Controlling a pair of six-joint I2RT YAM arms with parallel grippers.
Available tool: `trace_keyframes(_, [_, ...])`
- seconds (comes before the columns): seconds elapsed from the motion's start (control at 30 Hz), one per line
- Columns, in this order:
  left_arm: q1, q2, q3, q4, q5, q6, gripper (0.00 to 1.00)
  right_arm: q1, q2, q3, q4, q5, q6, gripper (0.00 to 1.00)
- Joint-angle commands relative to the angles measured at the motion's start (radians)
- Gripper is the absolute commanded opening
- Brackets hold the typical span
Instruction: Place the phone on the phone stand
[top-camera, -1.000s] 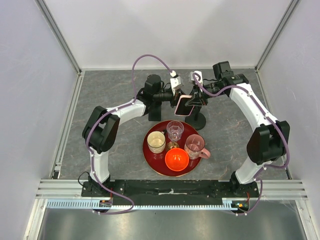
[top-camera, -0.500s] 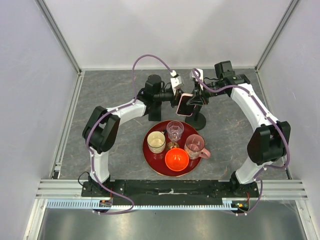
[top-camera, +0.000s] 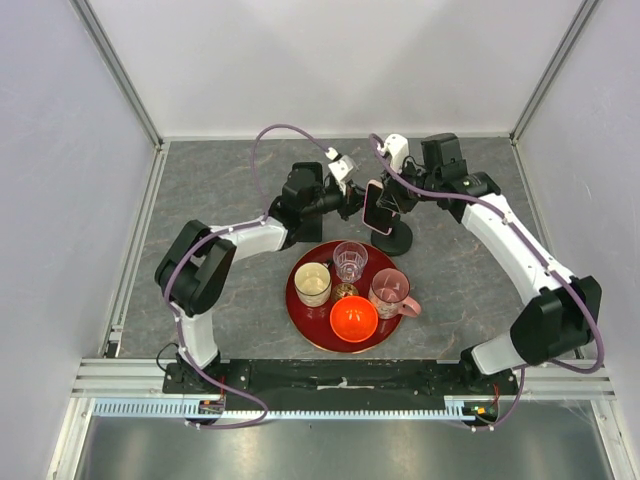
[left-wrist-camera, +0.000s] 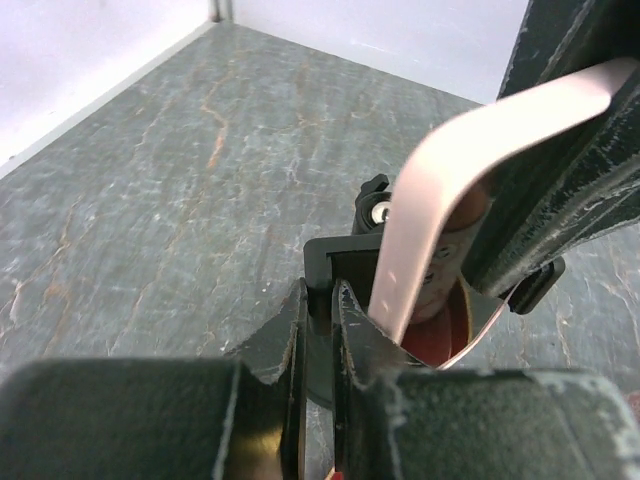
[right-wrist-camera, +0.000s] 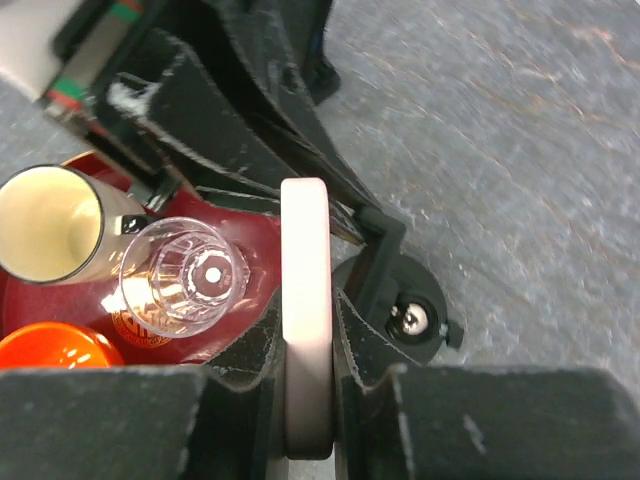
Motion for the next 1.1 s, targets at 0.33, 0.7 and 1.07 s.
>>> trace_keyframes(0.33, [-0.026, -0.184, -0.234, 0.235, -0.751, -0.001, 0.02, 0.080, -0.302, -0.270, 0.216, 1.045, 0.370, 0.00])
trace_keyframes(0.7, [-0.047, -0.246, -0.309, 0.229, -0.839, -0.012, 0.02, 0.137, -0.093, -0.103, 0.196, 1.169, 0.392, 0.00])
trace_keyframes(1.07, [-0.080, -0.250, -0.240, 0.084, -0.799, 0.057, 0.02, 0.166, 0.091, 0.106, 0.009, 1.229, 0.290, 0.00])
